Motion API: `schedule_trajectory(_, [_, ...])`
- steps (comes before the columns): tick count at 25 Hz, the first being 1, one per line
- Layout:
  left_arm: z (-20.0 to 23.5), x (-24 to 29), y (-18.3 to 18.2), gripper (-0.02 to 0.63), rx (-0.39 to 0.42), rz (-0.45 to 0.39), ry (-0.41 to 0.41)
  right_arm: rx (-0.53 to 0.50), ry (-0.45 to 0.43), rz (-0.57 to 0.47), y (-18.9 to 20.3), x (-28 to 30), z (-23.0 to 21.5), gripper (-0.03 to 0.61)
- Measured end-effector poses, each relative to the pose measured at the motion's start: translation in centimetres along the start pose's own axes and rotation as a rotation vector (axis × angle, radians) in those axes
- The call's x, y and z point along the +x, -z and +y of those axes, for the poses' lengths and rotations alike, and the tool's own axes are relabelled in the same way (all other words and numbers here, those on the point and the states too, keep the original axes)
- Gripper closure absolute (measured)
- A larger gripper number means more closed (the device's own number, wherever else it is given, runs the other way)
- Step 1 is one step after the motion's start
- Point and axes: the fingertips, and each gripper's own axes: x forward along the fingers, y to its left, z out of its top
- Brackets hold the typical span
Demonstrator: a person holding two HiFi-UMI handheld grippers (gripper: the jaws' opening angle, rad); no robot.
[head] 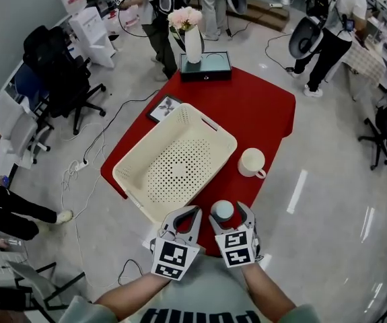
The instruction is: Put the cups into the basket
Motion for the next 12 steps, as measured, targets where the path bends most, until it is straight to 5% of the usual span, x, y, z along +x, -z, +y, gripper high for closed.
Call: schedule_trajectory(12, [0.61, -0.13, -0.23, 0.607, -0.014, -0.002, -0.009, -0.018, 0.02, 0.001, 0.27, 0.74, -0.29, 0.281])
